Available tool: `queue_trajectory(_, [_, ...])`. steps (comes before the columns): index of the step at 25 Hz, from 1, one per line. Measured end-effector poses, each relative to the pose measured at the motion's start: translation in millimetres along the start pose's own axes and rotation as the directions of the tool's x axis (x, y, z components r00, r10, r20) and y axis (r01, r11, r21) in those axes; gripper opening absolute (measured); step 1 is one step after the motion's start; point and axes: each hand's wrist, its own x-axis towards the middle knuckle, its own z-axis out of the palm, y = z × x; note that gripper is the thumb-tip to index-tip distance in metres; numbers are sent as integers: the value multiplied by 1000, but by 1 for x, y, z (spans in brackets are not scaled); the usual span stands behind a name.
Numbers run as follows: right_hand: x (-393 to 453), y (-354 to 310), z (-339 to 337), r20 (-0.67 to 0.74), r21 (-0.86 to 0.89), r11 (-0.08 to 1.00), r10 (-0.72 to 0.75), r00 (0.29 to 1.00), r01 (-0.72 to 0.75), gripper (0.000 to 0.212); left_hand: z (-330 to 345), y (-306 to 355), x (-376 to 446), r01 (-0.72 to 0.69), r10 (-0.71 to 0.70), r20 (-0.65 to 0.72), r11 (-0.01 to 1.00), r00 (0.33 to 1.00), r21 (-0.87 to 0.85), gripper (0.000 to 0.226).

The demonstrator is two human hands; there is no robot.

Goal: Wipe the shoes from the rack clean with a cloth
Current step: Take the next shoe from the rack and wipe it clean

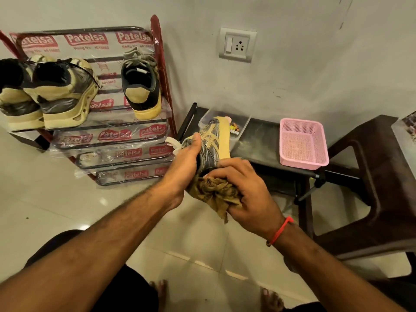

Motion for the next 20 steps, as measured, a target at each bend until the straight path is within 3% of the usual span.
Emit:
queue_trajectory(3, [0, -3, 3, 84, -65, 997, -47, 995, 52, 40, -9, -1, 9, -267, 284, -45, 938, 958, 221, 48])
queue_trajectory(5, [-1, -4, -1, 69, -68, 996, -44, 997, 49, 39, -18, 0, 10, -482, 491, 115, 736, 863, 475, 53])
queue_trajectory(7, [-1, -2, -9, -11, -75, 997, -28, 1000, 27, 41, -26, 4, 8, -533, 545, 241, 476, 803, 700, 65])
queue_trajectory(8, [1, -1, -12, -62, -85, 996, -25, 998, 20, 44, -29, 6, 8, -525, 566, 243, 411, 788, 745, 63])
queue_trajectory(11, [5, 2, -12, -178, -117, 993, -40, 983, 19, 59, -32, 10, 5, -581, 659, 161, 489, 735, 650, 48])
queue_trajectory(14, [8, -4, -8, -225, -130, 990, -88, 970, 60, 49, -23, 7, 3, -599, 623, 135, 634, 770, 490, 43])
queue_trajectory(17, [5, -17, 4, -117, -249, 947, -238, 964, 204, 34, -17, 13, 1, -524, 510, 119, 824, 852, 215, 38])
queue_trajectory(20, [10, -10, -5, 2, -322, 888, -347, 938, 329, 34, -17, 19, -2, -486, 468, 140, 859, 873, 160, 32])
